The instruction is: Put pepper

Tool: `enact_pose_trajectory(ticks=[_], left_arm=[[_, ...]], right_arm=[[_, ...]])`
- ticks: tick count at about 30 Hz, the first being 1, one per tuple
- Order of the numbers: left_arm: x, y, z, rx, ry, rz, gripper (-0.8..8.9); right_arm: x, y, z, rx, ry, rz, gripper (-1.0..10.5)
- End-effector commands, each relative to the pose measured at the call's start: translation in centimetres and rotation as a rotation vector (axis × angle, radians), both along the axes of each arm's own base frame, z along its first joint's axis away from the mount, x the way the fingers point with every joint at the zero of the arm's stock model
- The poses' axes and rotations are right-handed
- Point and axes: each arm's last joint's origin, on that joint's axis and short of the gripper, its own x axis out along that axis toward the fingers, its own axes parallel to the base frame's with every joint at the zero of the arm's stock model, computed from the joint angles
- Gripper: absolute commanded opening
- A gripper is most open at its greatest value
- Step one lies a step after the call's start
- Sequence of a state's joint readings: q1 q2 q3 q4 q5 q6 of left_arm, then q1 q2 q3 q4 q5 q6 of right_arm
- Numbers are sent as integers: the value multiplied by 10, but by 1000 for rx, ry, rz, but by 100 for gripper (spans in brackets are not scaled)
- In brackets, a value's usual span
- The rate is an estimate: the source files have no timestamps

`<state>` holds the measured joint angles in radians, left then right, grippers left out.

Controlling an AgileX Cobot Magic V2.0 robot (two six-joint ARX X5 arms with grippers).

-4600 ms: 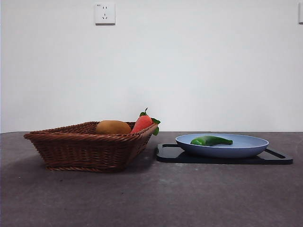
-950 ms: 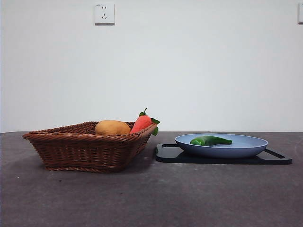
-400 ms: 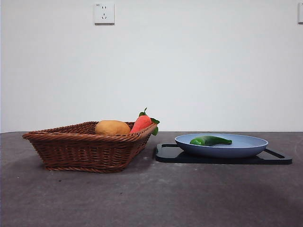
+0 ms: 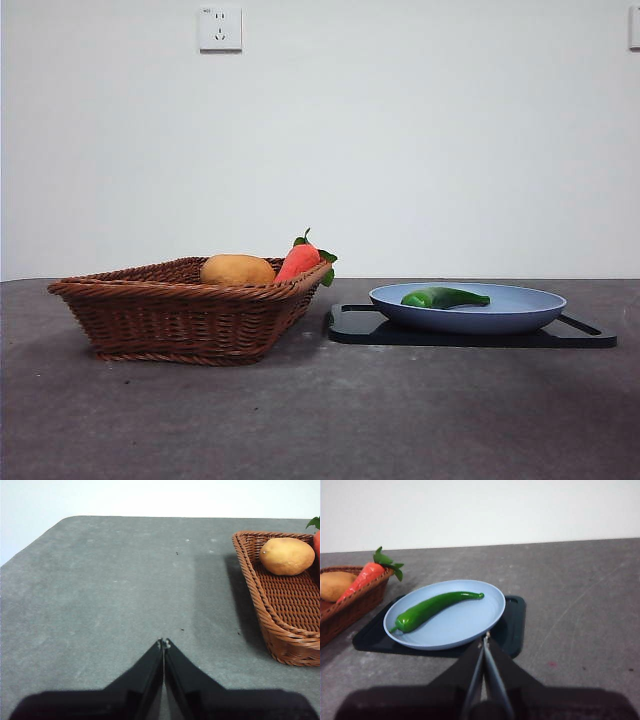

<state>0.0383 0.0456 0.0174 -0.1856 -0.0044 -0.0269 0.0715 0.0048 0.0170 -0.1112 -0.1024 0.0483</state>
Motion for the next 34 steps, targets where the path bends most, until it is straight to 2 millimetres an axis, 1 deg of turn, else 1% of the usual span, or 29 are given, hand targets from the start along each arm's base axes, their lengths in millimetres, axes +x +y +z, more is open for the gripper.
enact_pose_trajectory(ticks=[1,6,8,34], left_arm=[[0,0,-2,-7,-6,-2,8],[0,0,-2,-7,-6,-2,8],[0,0,-2,-7,-6,-2,8],[0,0,-2,-7,-6,-2,8]], right_arm=[[0,0,-3,14,10,-7,11],[-1,0,-9,14,68,-8,11],[-1,0,-8,36,69,-9,11],[0,0,-7,35,61,-9,11]])
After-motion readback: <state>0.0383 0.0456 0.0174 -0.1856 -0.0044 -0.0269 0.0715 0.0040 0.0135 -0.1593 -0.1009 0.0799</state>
